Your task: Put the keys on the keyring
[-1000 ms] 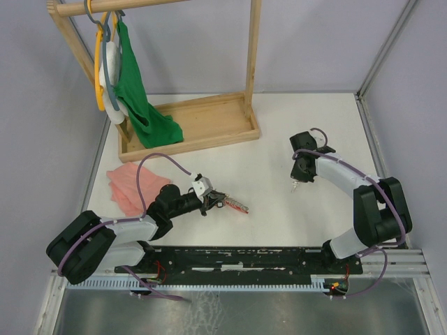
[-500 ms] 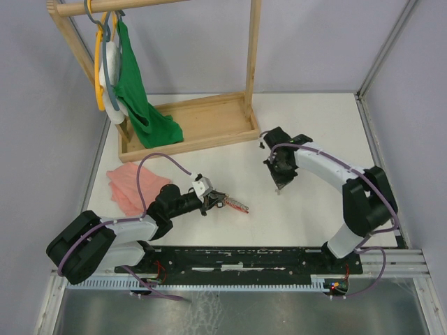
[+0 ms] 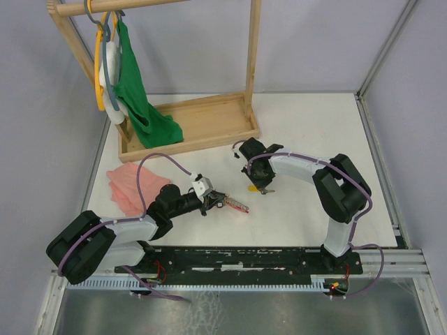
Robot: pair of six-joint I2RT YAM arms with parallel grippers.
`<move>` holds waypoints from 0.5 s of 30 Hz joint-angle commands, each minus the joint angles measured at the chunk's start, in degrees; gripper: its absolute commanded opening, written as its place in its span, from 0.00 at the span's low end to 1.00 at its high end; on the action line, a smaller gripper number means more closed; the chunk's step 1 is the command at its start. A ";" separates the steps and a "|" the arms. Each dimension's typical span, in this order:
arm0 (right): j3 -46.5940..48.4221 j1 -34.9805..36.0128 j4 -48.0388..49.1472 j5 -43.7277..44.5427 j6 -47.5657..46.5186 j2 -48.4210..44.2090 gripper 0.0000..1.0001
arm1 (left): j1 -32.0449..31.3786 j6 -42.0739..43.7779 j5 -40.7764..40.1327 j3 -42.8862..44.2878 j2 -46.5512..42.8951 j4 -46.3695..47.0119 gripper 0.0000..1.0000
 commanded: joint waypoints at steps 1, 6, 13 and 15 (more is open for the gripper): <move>-5.41 0.94 10.45 0.84 -0.50 -8.04 0.26 | 0.28 2.95 0.87 1.72 -0.72 2.59 0.03; -15.01 1.17 19.39 1.29 -0.13 -18.32 0.36 | 0.22 2.78 1.09 1.71 -0.40 2.99 0.03; -30.06 1.35 37.34 1.92 3.75 -26.24 0.40 | 0.22 2.62 1.47 1.80 0.25 3.37 0.03; -32.94 1.35 42.14 2.13 3.76 -27.35 0.40 | 0.22 2.60 1.57 1.79 0.39 3.51 0.03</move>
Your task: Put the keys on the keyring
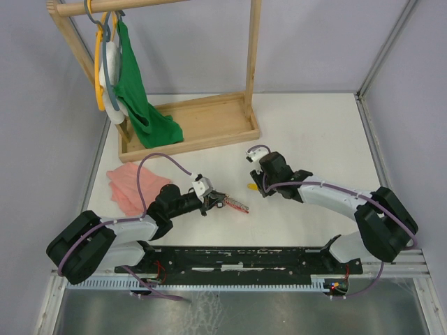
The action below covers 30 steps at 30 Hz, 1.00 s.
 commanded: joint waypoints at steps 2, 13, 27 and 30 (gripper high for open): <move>-7.06 0.30 17.62 1.55 1.57 -3.00 0.39 | 0.28 2.62 1.42 1.80 0.36 3.57 0.03; -11.94 0.31 25.61 3.02 2.33 -2.87 0.28 | 0.21 2.69 1.51 1.79 0.33 3.54 0.03; -10.88 0.34 26.17 2.96 2.72 1.27 0.20 | 0.19 2.77 1.69 1.80 0.23 3.45 0.03; -10.86 0.32 26.06 2.83 2.96 1.76 0.19 | 0.22 2.78 1.69 1.80 0.07 3.30 0.03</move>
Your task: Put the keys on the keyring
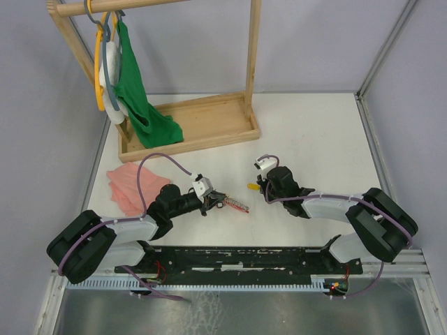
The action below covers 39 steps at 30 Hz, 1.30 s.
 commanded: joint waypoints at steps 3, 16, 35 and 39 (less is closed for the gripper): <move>1.23 0.31 2.51 0.51 0.79 1.42 0.18 | 0.22 2.77 1.53 1.80 -0.23 3.00 0.03; 1.32 0.29 4.52 0.92 0.17 1.76 0.20 | 0.22 2.83 1.62 1.84 -0.24 2.92 0.03; 1.74 0.31 5.50 -0.07 -0.62 2.74 0.19 | 0.24 2.94 1.73 1.89 0.08 2.90 0.03; 1.74 0.30 5.26 -0.12 -0.46 3.48 0.18 | 0.23 2.95 1.75 1.89 0.07 2.91 0.03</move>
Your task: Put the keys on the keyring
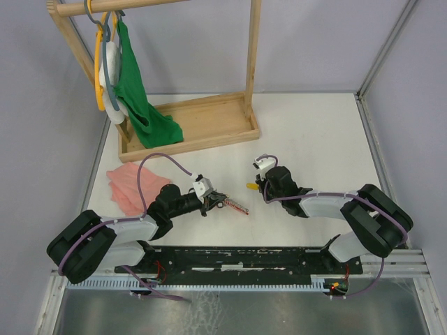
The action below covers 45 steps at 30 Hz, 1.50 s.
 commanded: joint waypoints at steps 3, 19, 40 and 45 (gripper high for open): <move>1.71 0.30 2.44 -0.18 -0.37 1.37 0.16 | 0.19 2.95 0.90 1.89 0.05 2.95 0.03; 12.32 0.30 -20.09 -3.43 -6.32 -8.95 0.01 | 0.22 6.94 1.21 -1.54 0.60 10.66 0.03; 26.37 10.84 -47.14 -17.55 -31.54 -18.46 0.01 | 0.23 23.11 13.54 -5.28 9.55 29.14 0.03; 22.56 10.83 -43.00 -22.08 -39.25 -18.79 0.01 | 0.21 23.66 17.57 -5.42 12.08 30.33 0.03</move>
